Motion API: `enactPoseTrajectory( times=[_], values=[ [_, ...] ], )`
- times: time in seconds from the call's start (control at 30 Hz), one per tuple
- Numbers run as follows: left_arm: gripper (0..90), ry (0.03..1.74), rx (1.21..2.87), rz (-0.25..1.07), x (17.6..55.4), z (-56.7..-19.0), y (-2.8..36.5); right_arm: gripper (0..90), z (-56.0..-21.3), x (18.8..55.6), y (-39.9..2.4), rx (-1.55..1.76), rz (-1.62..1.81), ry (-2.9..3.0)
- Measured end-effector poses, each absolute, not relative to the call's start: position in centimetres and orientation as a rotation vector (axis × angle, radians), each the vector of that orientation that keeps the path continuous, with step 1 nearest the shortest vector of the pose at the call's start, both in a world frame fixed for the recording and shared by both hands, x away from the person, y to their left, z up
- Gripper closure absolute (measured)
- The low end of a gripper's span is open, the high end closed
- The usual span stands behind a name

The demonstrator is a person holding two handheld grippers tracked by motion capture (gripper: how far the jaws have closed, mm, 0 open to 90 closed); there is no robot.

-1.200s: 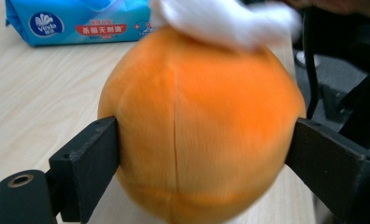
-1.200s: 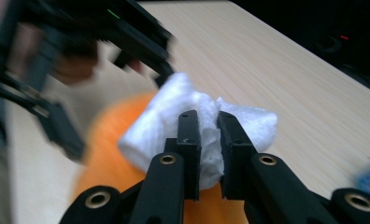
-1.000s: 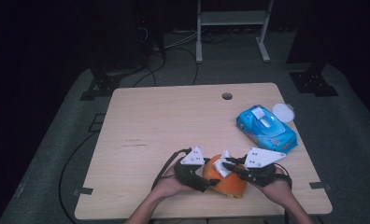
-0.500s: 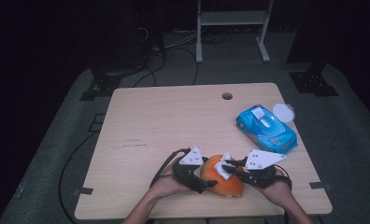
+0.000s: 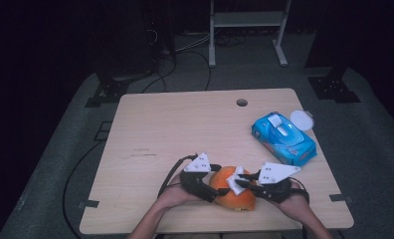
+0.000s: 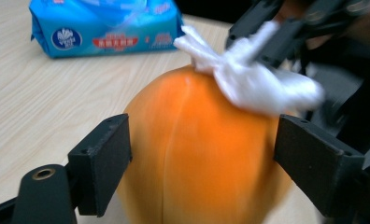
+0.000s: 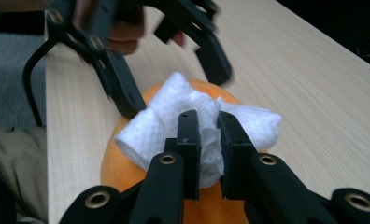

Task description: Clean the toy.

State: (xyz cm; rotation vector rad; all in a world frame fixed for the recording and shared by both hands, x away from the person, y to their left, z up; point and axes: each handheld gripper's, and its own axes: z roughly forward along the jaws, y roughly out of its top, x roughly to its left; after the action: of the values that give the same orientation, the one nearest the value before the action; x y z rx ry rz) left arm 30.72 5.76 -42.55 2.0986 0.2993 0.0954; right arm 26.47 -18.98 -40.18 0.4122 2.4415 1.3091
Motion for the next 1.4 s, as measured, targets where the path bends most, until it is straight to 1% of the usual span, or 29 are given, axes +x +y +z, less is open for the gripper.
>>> enactPoseTrajectory(
  times=[0.1, 0.3, 0.33, 0.4, 0.43, 0.5, 0.53, 0.6, 0.7, 0.8, 1.0, 1.1, 1.23, 1.4],
  values=[
    [22.0, 0.332, 2.087, 0.074, 30.9, -43.1, 6.5, 79.8, -40.2, 26.4, -18.6, 0.384, 1.273, 2.453],
    [23.4, 0.365, 2.088, 0.043, 31.3, -43.4, 7.0, 79.8, -40.8, 26.8, -21.3, 0.478, 1.262, 2.456],
    [22.8, 0.356, 2.077, 0.046, 31.2, -43.4, 6.9, 79.8, -40.9, 26.8, -21.5, 0.488, 1.263, 2.456],
    [17.4, 0.334, 2.076, 0.059, 31.0, -43.0, 6.5, 79.8, -40.9, 26.9, -21.6, 0.494, 1.273, 2.458],
    [12.9, 0.322, 2.068, 0.063, 30.9, -42.9, 6.3, 79.8, -40.9, 26.9, -21.2, 0.488, 1.266, 2.456],
    [10.4, 0.290, 2.086, 0.090, 30.6, -42.8, 5.5, 79.7, -40.8, 26.8, -20.6, 0.465, 1.297, 2.451],
    [10.6, 0.280, 2.104, 0.109, 30.5, -42.8, 5.3, 79.7, -40.7, 26.8, -20.2, 0.447, 1.305, 2.454],
    [13.9, 0.284, 2.110, 0.113, 30.6, -43.0, 5.5, 79.7, -40.7, 26.6, -19.8, 0.418, 1.273, 2.457],
    [23.4, 0.326, 2.099, 0.095, 30.9, -43.2, 6.1, 79.7, -40.7, 26.8, -20.2, 0.443, 1.281, 2.454],
    [25.8, 0.378, 2.094, 0.080, 31.4, -43.4, 6.6, 79.7, -41.0, 27.2, -21.0, 0.476, 1.272, 2.454],
    [27.1, 0.459, 2.084, 0.058, 31.9, -43.6, 7.2, 79.7, -41.0, 26.9, -21.2, 0.499, 1.264, 2.445],
    [27.1, 0.515, 2.061, 0.039, 32.4, -43.9, 7.4, 79.7, -40.6, 26.3, -20.1, 0.436, 1.292, 2.453],
    [27.2, 0.524, 2.059, 0.036, 32.5, -43.9, 7.6, 79.6, -40.4, 25.8, -18.9, 0.367, 1.270, 2.464],
    [28.0, 0.520, 2.054, 0.024, 32.5, -43.9, 7.8, 79.7, -41.0, 26.7, -20.5, 0.453, 1.241, 2.451]
  ],
)
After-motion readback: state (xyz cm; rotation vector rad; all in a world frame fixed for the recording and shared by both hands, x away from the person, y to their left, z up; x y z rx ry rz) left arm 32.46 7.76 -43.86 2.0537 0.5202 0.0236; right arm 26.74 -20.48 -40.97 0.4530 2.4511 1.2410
